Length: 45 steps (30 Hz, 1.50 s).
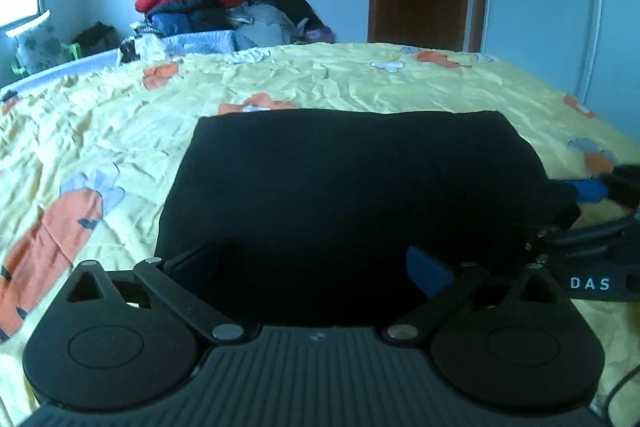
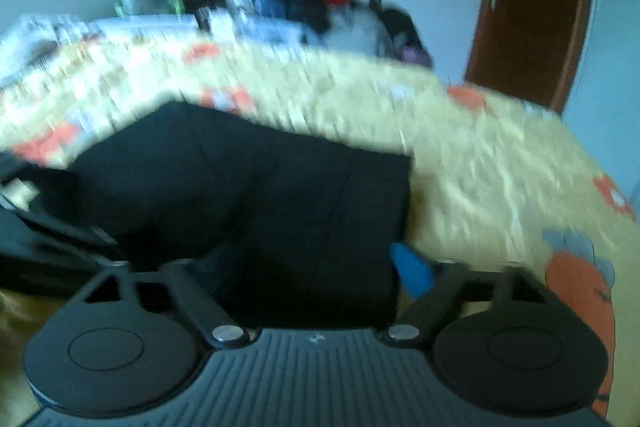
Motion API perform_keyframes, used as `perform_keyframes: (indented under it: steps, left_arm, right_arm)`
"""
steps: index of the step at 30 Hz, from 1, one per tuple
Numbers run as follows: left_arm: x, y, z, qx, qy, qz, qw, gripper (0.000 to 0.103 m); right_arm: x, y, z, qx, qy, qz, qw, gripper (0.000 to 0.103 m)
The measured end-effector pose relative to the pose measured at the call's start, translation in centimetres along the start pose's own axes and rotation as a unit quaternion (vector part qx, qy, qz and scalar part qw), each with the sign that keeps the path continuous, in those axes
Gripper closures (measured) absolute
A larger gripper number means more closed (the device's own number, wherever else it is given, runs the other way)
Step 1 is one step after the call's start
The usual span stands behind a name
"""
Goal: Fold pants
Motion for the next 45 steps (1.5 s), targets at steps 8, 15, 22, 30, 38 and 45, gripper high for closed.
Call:
perform_keyframes:
  steps: [8,15,22,30,38,45]
  left_arm:
    - [-0.6,0.1,-0.3,0.015,0.021,0.006,0.9996,0.0]
    - [-0.7,-0.2,-0.9,0.012,0.02,0.008,0.9997,0.0]
    - [-0.9,-0.2,-1.7,0.011,0.023,0.011,0.9996,0.0]
    - [-1.7,-0.4,-2.6,0.011,0.029,0.027,0.9992,0.0]
    - [-2.2,-0.4,-3.0,0.011,0.036,0.035,0.9987,0.0]
    - [-2.5,-1.5,-5.5,-0.009,0.028,-0.008,0.9995,0.002]
  right_arm:
    - [0.9,-0.8,-2.2,-0.009,0.028,-0.007,1.0,0.029]
    - [0.0,-0.6,-1.5,-0.01,0.001,0.017,1.0,0.029]
    - [-0.2,-1.3,-1.4,-0.021,-0.001,0.002,1.0,0.026]
    - [-1.4,-0.5,-2.8,-0.017,0.002,0.062,0.998,0.019]
    - [-2.5,-2.6,-2.1,0.004,-0.018,0.064,0.998,0.018]
    - [-2.0,-3.8,-5.1,0.001,0.003,0.056,0.998,0.018]
Point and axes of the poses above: each gripper's, at about its wrist camera, not at the fingertips, and z roughly the way its jaws point, y to its right, x to its top, the point moved 7 cm from there along z, roughly the way its jaws point, and after that the axes turned 15 degrees about -z, right-handed, at the moved point
